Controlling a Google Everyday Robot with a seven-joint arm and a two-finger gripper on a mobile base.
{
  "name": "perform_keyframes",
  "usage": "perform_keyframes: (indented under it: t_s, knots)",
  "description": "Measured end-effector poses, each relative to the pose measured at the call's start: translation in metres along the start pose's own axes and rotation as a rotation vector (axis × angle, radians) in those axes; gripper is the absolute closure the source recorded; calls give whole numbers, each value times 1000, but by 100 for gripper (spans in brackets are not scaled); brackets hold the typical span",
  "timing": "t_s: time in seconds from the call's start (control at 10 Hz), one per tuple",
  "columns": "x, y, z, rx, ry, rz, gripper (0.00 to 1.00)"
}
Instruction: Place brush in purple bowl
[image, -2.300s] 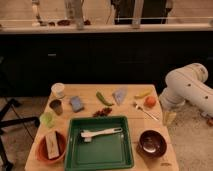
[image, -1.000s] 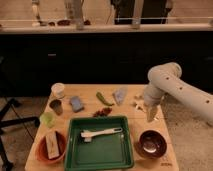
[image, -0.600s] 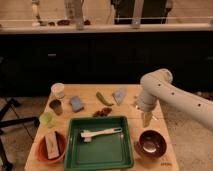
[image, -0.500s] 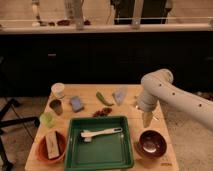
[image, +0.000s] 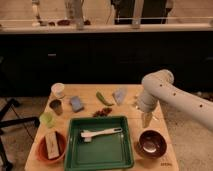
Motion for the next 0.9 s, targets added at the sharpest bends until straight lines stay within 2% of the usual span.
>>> perform_keyframes:
  t_s: [0.1, 0.2, 0.4, 0.5, 0.6, 0.8, 0.9]
  knots:
    - [-9, -1, 7, 11, -109, -8, 20]
    - [-14, 0, 12, 14, -169, -10, 20]
    - [-48, 0, 29, 14, -285, -49, 20]
    - [-64, 2, 37, 11, -329, -68, 20]
    - [-74, 4, 44, 3, -352, -85, 20]
    - [-108, 10, 65, -39, -390, -143, 20]
    - [-117, 15, 73, -55, -399, -159, 20]
